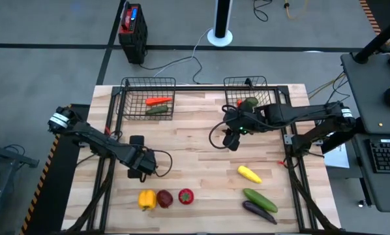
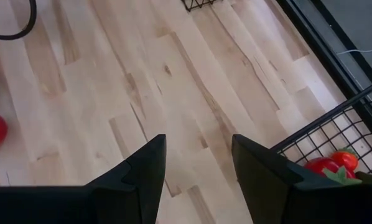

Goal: Sort produce into baskets
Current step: Put the yellow lemon into the right black wire basket

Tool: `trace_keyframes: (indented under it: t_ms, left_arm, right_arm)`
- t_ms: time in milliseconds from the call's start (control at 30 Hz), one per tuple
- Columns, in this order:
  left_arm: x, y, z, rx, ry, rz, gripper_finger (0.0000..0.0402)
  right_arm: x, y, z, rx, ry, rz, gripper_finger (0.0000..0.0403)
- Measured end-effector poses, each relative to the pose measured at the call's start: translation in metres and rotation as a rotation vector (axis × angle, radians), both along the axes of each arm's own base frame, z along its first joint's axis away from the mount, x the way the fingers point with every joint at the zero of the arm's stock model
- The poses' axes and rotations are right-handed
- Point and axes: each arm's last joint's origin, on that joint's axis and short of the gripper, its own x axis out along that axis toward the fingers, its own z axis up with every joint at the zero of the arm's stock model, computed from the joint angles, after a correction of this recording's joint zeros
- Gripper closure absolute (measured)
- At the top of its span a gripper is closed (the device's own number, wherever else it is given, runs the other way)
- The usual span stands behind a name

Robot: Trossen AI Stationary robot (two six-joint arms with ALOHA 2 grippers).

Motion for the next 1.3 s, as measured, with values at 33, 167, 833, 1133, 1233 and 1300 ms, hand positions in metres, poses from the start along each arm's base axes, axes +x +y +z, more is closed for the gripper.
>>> trace_keyframes:
  t_ms: [33, 167, 833, 1133, 1233, 1300]
  left_arm:
    - [0.0, 0.0, 0.0, 0.001, 0.002, 0.0, 0.0141]
    - [0.002, -0.001, 0.003, -0.003, -0.006, -0.003, 0.0141]
    - [-0.004, 0.006, 0.03, 0.006, -0.029, 0.088, 0.0141]
    - [-0.008, 0.022, 0.044, -0.012, -0.117, 0.27, 0.0141]
    - [-0.009, 0.03, 0.052, -0.038, -0.187, 0.341, 0.0141]
    - [-0.008, 0.036, 0.057, -0.064, -0.251, 0.358, 0.0141]
  right_arm:
    - [0.0, 0.0, -0.001, 0.0, 0.001, 0.0, 0.0227]
    - [0.001, 0.0, -0.003, 0.002, -0.001, -0.002, 0.0227]
    - [0.003, 0.0, -0.001, -0.003, -0.027, 0.006, 0.0227]
    - [0.004, 0.0, -0.001, -0.025, -0.028, 0.035, 0.0227]
    - [0.004, 0.0, -0.001, -0.033, -0.025, 0.046, 0.0227]
    - [0.004, 0.0, -0.001, -0.038, -0.026, 0.054, 0.0227]
